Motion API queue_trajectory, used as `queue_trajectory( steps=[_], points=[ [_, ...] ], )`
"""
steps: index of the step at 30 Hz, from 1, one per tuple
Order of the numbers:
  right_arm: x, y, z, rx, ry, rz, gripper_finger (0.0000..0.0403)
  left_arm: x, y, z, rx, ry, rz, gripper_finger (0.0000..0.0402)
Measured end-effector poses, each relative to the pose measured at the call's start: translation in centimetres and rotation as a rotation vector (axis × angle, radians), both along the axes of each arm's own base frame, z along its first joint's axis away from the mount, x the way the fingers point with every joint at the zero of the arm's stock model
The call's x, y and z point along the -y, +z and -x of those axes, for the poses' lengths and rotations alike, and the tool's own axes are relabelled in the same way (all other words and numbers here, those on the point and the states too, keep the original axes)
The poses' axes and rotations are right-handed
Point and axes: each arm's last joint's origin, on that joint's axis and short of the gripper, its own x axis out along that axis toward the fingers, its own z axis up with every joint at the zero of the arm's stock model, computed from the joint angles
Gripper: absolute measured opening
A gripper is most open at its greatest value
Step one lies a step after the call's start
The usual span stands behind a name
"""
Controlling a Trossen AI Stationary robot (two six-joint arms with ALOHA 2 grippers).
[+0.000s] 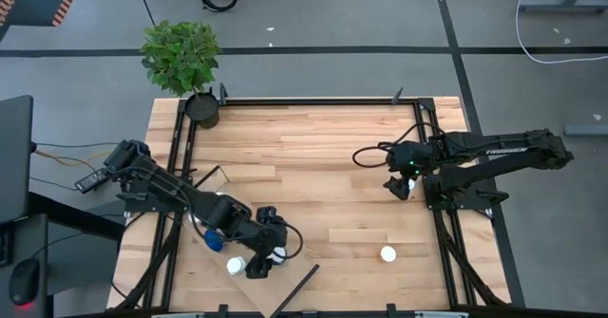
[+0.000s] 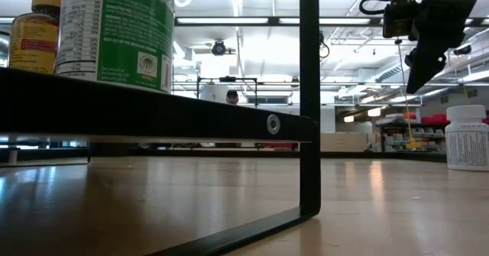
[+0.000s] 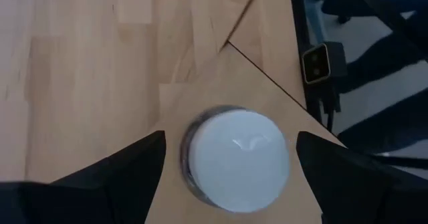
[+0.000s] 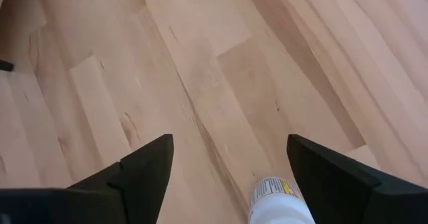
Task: Pick and place medicine bottles onto shelf by color
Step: Adjust the green pill bottle on the shelf
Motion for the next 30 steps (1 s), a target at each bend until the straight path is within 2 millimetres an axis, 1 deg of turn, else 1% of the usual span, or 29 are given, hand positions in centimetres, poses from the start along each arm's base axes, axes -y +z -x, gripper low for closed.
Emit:
queue_trajectory(
  steps=[5,13,17,25,30],
  points=[
    [0.0,0.0,0.0,0.000,0.001,0.003,0.0298,0.2,0.0,0.1,-0.009,-0.024,0.015,0.0344],
    [0.1,0.0,0.0,0.000,-0.021,0.023,0.0298,0.3,0.0,0.2,-0.007,-0.063,-0.007,0.0344],
    [0.2,0.0,0.0,0.000,-0.038,0.049,0.0298,0.4,-0.6,0.1,-0.026,-0.055,-0.029,0.0344],
    [0.3,0.0,0.0,0.004,-0.065,0.065,0.0298,0.7,-1.7,-0.4,-0.054,0.005,-0.040,0.0342],
    [0.3,0.0,0.0,0.003,-0.064,0.066,0.0298,0.7,-1.8,-0.5,-0.060,0.075,-0.021,0.0327]
  ],
)
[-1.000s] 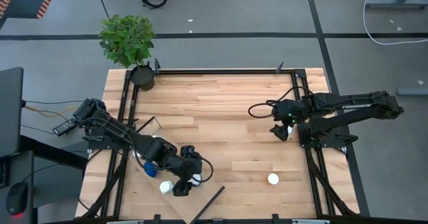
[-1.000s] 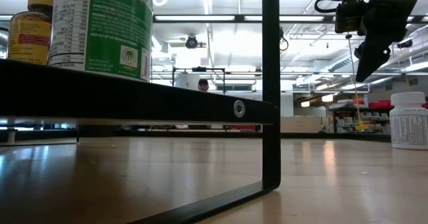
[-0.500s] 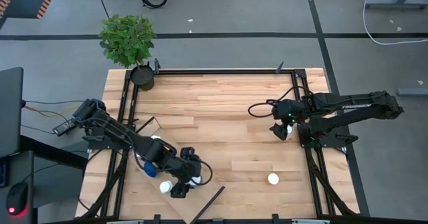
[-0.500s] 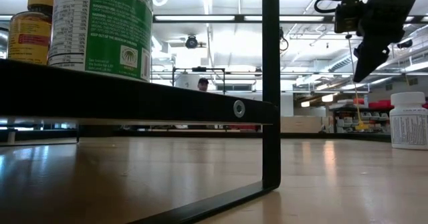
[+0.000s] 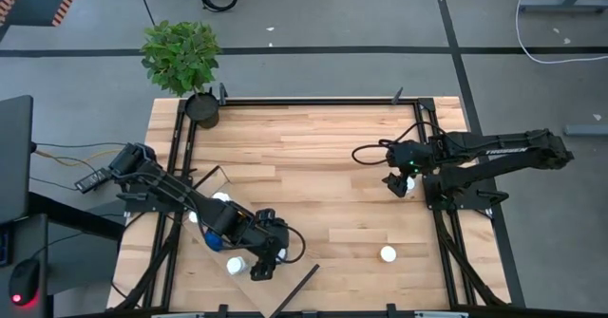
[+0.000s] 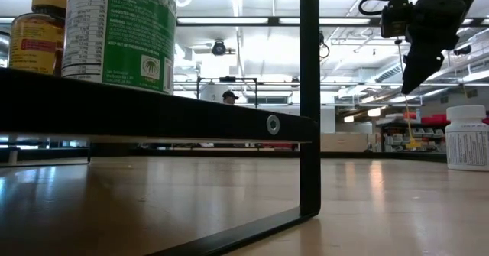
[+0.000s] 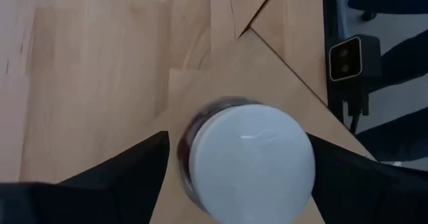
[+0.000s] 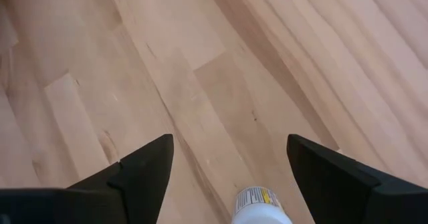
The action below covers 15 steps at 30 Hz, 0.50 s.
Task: Pick and place medicine bottles onto shelf by color
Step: Adjust the green pill bottle on the shelf
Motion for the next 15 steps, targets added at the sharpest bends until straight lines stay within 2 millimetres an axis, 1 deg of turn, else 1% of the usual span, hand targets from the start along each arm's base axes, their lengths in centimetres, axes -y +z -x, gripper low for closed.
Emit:
queue_trajectory(
  steps=[10,15],
  points=[
    [0.00,0.00,0.00,-0.001,0.006,0.003,0.0298,0.64,0.21,0.32,0.008,0.024,0.026,0.0263],
    [0.00,0.00,0.00,-0.002,0.015,0.009,0.0298,0.93,0.23,0.51,0.004,0.023,0.033,0.0248]
  ],
)
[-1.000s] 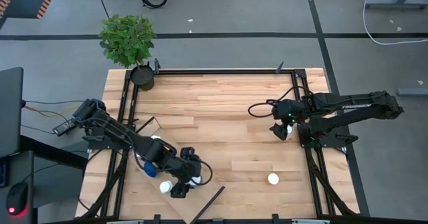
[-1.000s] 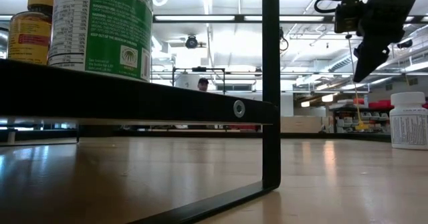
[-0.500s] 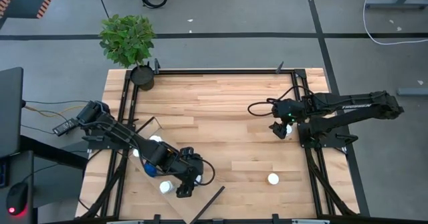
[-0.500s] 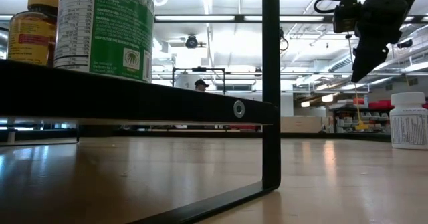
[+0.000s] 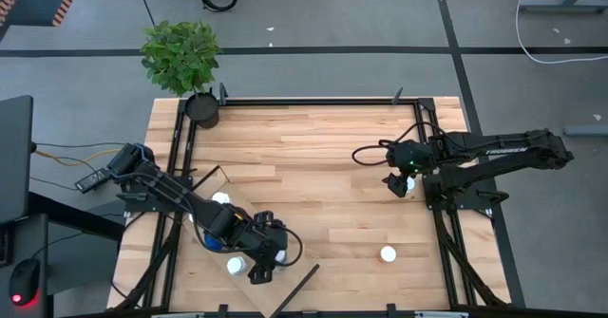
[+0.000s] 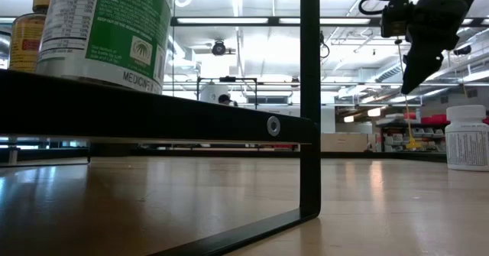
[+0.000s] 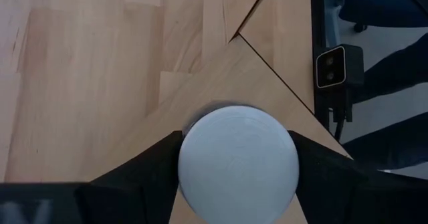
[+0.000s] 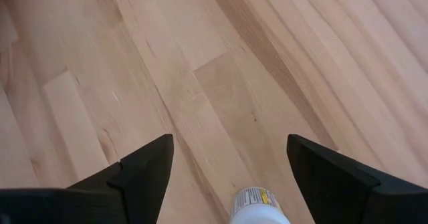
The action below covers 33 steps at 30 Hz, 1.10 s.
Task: Pick and place medicine bottles onto shelf by color
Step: Adjust the green pill bottle on the shelf
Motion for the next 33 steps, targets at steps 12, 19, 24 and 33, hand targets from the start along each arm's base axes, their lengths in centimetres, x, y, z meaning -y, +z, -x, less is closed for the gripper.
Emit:
queue_trajectory(
  steps=[12,19,24,33],
  points=[
    [0.0,0.0,0.0,-0.004,0.030,0.017,0.0298,0.2,-0.3,1.1,-0.079,-0.008,-0.031,0.0252],
    [0.0,0.0,0.0,-0.004,0.030,0.017,0.0298,0.0,-0.6,1.4,-0.117,-0.006,-0.055,0.0257],
    [0.0,0.0,0.0,-0.003,0.025,0.014,0.0298,-0.2,-0.8,1.8,-0.165,0.010,-0.080,0.0256],
    [0.0,0.0,0.0,-0.002,0.017,0.007,0.0298,-0.4,-0.9,2.0,-0.182,-0.019,-0.111,0.0261]
  ],
)
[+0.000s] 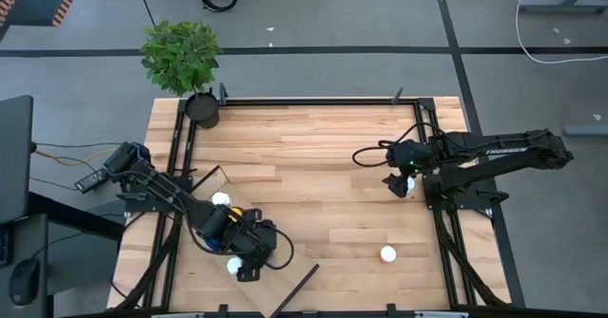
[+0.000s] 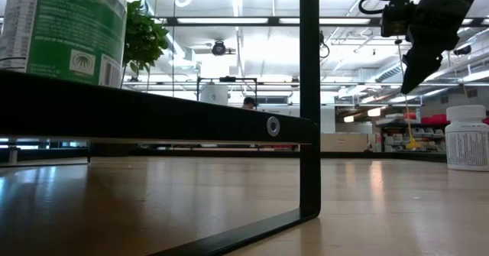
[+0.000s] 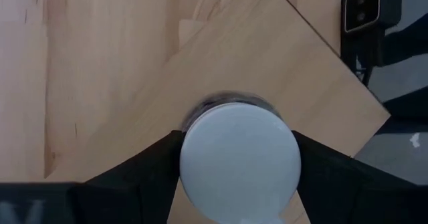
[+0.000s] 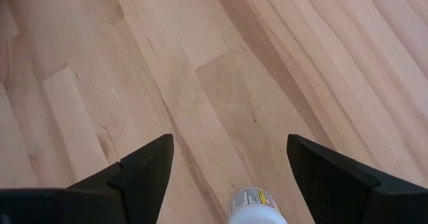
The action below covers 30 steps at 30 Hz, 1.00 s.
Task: Pick and place medicine bottles onto shelf by color
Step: Adjust the green pill bottle on the shelf
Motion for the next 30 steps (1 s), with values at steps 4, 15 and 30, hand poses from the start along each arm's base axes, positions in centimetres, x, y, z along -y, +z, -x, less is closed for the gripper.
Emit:
queue_trajectory(
  steps=[4,15,30],
  points=[
    [0.0,0.0,0.0,0.000,0.001,-0.002,0.0298,-0.2,-0.1,0.2,-0.019,-0.008,-0.022,0.0259],
    [0.0,0.0,0.0,0.000,-0.002,0.004,0.0298,-0.6,-0.1,0.3,-0.005,0.020,-0.094,0.0261],
    [0.0,0.0,0.0,0.003,-0.022,-0.007,0.0298,-1.9,-0.1,-0.3,0.003,0.043,-0.147,0.0262]
  ],
)
